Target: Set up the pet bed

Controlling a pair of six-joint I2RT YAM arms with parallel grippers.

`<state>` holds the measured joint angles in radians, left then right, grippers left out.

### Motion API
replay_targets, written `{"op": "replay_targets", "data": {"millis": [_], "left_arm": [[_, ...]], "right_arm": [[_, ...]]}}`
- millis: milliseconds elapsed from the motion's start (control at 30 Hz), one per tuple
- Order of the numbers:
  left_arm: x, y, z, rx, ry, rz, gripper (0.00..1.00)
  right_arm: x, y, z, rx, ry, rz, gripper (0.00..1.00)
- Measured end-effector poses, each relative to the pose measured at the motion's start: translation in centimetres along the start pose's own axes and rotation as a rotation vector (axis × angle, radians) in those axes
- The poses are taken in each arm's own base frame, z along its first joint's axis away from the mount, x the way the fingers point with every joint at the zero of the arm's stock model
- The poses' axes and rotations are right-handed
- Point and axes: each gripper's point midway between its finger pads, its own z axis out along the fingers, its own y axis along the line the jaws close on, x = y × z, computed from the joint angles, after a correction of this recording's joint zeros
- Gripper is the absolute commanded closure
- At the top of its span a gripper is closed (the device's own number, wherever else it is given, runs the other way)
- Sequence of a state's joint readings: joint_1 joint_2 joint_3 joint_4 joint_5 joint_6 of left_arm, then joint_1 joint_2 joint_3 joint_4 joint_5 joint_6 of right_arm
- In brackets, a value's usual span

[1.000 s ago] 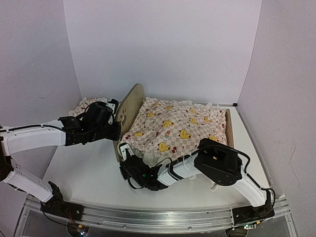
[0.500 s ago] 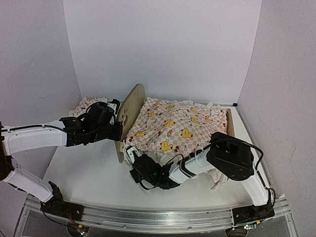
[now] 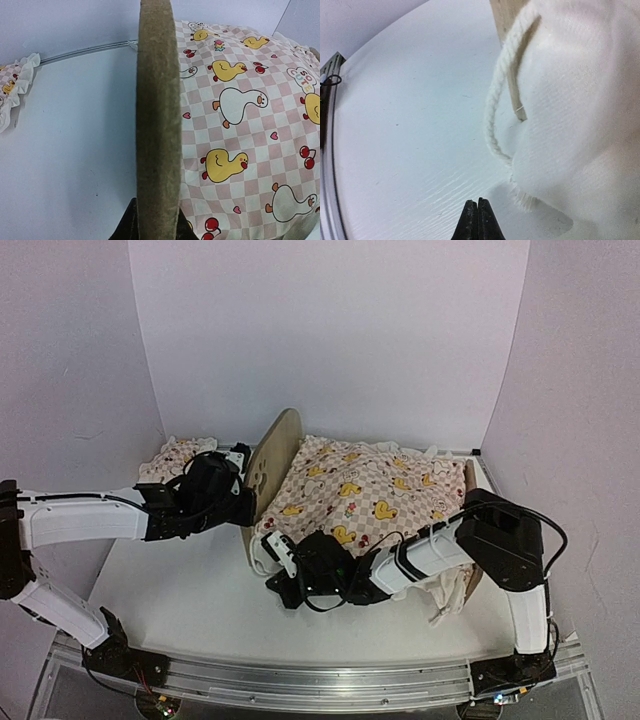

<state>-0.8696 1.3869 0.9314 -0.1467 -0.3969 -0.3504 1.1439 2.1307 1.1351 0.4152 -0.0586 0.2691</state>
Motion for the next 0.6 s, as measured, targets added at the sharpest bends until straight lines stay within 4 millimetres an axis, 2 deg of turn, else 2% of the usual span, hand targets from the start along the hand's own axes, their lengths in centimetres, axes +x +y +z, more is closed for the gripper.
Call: {"op": "replay_targets", "data": {"millis": [67, 167, 300, 400, 500, 600], "left_arm": [[0.0, 0.0, 0.1, 0.007, -0.012, 0.000, 0.82], [0.3, -0.4, -0.2, 0.062, -0.025, -0.018, 0.50], [2.1, -1.4, -2.5, 0.188, 0.006, -0.057, 0.20], [2.8, -1.2, -5.1, 0.247, 0.017, -0.089, 0.18], [2.9, -0.8, -7.5, 0.295, 0.006, -0.137, 0.20], [3.8, -0.6, -8.7, 0.333, 0.011, -0.206, 0.18]], "right_arm": [[-0.2, 0.6, -0.7, -0.029, 0.000, 0.018, 1.00], [-1.1, 1.5, -1.8, -0.077, -0.008, 0.051, 1.00], [-2.3, 2.4, -3.1, -0.116, -0.025, 0.072, 1.00], [-2.7, 1.9, -4.1, -0.072, -0.009, 0.080, 0.97], [-3.2, 0.9, -4.5, 0.001, 0.019, 0.073, 0.85], [-2.9, -0.7, -5.2, 0.087, 0.057, 0.067, 0.80]]}}
